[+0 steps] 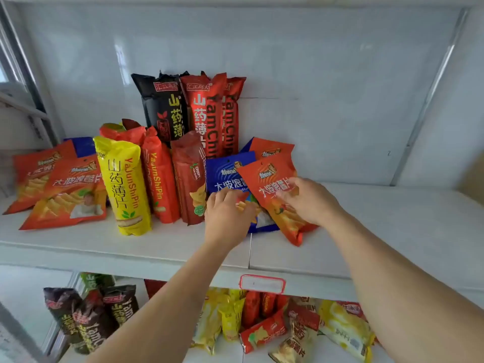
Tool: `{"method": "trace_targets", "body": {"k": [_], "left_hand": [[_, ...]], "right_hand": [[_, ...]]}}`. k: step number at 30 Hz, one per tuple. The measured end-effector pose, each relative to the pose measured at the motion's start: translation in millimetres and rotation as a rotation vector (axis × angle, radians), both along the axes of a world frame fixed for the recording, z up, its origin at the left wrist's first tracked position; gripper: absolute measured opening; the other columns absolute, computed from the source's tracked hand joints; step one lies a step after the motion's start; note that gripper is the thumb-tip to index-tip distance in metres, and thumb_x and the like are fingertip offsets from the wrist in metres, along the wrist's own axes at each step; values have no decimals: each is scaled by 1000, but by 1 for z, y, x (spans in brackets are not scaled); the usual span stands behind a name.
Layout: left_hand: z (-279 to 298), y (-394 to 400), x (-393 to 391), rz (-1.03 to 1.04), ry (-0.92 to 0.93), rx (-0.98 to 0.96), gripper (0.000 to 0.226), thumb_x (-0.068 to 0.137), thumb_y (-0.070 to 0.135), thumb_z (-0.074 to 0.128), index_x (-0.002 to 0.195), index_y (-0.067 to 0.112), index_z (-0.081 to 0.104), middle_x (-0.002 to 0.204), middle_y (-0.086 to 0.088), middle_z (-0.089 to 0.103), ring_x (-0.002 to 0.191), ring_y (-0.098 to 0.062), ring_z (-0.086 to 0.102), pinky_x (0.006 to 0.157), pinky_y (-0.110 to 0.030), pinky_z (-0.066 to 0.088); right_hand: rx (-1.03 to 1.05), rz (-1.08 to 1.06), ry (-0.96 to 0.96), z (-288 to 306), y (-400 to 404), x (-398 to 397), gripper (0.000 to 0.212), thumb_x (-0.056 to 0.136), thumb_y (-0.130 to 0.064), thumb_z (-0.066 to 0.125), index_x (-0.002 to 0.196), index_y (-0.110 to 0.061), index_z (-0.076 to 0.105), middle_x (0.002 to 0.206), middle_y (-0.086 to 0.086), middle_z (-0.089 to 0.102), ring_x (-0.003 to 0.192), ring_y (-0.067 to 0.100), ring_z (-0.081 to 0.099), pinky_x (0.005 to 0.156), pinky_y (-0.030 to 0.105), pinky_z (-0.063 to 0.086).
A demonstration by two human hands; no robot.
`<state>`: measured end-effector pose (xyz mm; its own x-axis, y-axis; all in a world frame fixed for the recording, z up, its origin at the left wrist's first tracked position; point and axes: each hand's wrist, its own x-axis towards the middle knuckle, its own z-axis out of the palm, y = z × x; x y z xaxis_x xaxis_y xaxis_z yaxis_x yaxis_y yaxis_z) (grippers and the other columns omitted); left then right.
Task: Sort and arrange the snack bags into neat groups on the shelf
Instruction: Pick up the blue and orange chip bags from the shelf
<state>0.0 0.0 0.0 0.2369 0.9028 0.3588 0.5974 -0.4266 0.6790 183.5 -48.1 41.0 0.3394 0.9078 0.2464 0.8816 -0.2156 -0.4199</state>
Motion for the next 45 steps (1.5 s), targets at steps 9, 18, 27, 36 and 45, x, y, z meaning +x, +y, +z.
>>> {"method": "trace_targets", "body": {"k": [9,18,27,36,45], "left_hand": [[-17,33,29,222,-101,-67,67,96,48,59,149,12,39,159,-6,30,147,-26,23,120,-45,24],[-28,44,43,333,-147,-126,78,92,51,62,153,11,32,163,-5,20,150,-28,18,121,-43,25],[-29,53,50,404,-258,-196,97,82,44,78,156,13,23,159,-9,27,147,-30,29,115,-49,38],[-21,60,56,435,-396,-233,100,81,34,82,158,21,19,152,-6,38,135,-27,47,103,-48,50],[2,78,48,360,-453,-391,34,97,24,66,128,10,59,115,-8,70,92,-20,67,60,-23,49]], "right_hand": [[-99,-236,94,-42,51,28,109,61,-95,45,144,-25,31,130,12,53,120,37,52,100,49,42],[-98,-320,175,-52,72,75,116,66,-92,45,148,-13,27,142,17,46,129,38,44,106,50,33],[238,-92,858,-31,106,124,22,82,-37,77,85,-17,68,85,5,74,74,24,70,76,41,59],[-27,-72,1041,-20,141,122,27,82,-34,77,94,-12,67,82,7,74,68,24,71,69,35,58],[20,-80,1129,-33,134,132,16,82,-14,77,93,-8,66,86,15,74,74,30,72,71,42,59]]}}
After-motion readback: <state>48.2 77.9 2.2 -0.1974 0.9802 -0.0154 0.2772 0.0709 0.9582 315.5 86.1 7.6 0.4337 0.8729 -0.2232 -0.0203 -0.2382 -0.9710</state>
